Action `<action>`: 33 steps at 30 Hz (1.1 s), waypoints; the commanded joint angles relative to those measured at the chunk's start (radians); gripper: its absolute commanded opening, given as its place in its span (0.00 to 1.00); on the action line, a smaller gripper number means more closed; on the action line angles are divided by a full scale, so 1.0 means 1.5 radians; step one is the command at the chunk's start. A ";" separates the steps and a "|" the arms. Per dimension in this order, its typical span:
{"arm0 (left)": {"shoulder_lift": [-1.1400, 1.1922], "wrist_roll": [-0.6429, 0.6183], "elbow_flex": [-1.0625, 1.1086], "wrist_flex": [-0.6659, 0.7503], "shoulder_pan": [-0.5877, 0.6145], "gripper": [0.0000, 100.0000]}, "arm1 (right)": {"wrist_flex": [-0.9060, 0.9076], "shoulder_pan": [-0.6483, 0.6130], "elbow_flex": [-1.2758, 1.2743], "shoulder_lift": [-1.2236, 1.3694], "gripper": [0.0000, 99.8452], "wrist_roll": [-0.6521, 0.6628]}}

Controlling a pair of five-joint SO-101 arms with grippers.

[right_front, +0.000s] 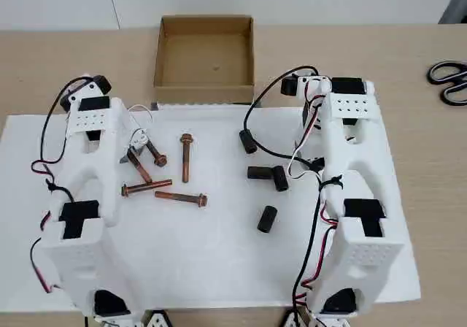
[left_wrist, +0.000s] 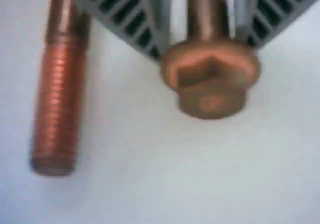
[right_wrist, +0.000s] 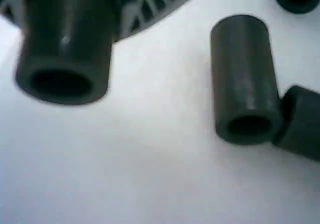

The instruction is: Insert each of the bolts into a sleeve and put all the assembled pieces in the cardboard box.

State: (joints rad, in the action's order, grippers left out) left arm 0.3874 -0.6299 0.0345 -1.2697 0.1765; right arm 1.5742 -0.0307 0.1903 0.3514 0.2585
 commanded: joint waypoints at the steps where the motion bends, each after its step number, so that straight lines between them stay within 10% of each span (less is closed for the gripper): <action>1: -0.002 0.024 -0.010 0.018 0.006 0.01 | -0.011 0.007 0.002 -0.043 0.01 -0.003; 19: -0.009 0.267 -0.356 -0.322 -0.102 0.00 | 0.065 -0.026 0.000 -0.224 0.00 -0.008; 33: -0.167 0.353 -0.346 -0.311 -0.262 0.00 | -0.012 -0.085 -0.289 -0.621 0.00 -0.115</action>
State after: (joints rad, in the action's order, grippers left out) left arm 0.2862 -0.1005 -0.4411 -1.7238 -0.1688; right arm 1.6187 -0.1550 -0.1933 -0.4266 0.1573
